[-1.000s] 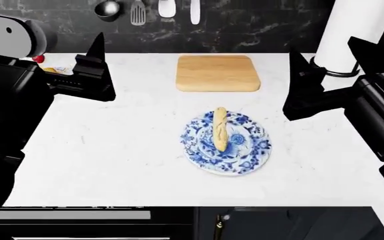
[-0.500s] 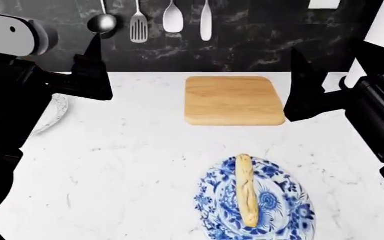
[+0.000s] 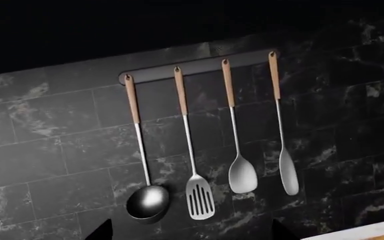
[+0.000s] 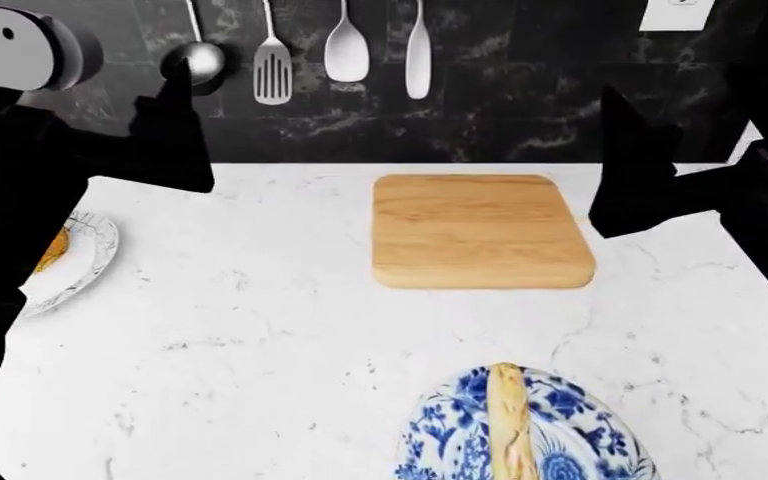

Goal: From the different types of pastries on the counter, select a croissant and place it on the cutting board. Then retrieve a jar of jam from the cabinet and place it alongside the croissant on the cutting board.

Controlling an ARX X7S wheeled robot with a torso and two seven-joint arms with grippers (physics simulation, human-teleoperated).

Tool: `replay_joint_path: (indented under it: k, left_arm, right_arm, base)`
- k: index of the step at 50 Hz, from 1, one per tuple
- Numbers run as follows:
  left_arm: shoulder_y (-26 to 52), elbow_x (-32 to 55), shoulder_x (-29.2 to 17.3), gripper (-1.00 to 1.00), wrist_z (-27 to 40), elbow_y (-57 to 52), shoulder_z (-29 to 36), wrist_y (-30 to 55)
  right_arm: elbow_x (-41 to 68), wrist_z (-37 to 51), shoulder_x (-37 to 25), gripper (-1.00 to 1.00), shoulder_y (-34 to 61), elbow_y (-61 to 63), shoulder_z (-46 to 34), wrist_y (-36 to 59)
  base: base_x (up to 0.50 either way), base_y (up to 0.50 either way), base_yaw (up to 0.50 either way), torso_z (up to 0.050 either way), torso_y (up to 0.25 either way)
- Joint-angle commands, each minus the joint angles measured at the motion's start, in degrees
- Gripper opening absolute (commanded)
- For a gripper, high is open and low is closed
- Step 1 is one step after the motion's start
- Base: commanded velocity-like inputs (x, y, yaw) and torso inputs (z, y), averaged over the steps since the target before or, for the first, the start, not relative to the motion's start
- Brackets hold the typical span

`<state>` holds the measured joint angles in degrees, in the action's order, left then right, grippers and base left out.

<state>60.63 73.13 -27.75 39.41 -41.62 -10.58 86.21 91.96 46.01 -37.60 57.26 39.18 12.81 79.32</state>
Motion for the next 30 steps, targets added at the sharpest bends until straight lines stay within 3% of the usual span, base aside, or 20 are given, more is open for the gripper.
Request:
replay_joint_path:
  k: [1,21,30]
  left_arm:
    - [1.27,3.14,-1.83,1.0,2.58,1.4,0.39,0.34]
    - [-0.22,1.63,-3.77,1.0,1.91,2.34,3.68,-3.25]
    - [-2.34,-6.57,-9.85,1.0,-4.33,7.92,11.24,-4.86]
  right_arm:
    - [2.11,1.08,-1.8,1.0,0.4,-0.23,0.1,-0.6]
    - [3.74,3.12,-3.66,1.0,-0.56,-0.91,0.12,-2.19]
    - [3.34,2.2,-4.92,1.0,-2.96,-0.41,1.69,-2.67]
  base:
    - [0.24,0.14,0.0,0.0,0.0]
    - [0.05,0.0,0.0,0.0,0.0]
    - [0.0,0.0,0.0,0.0,0.0]
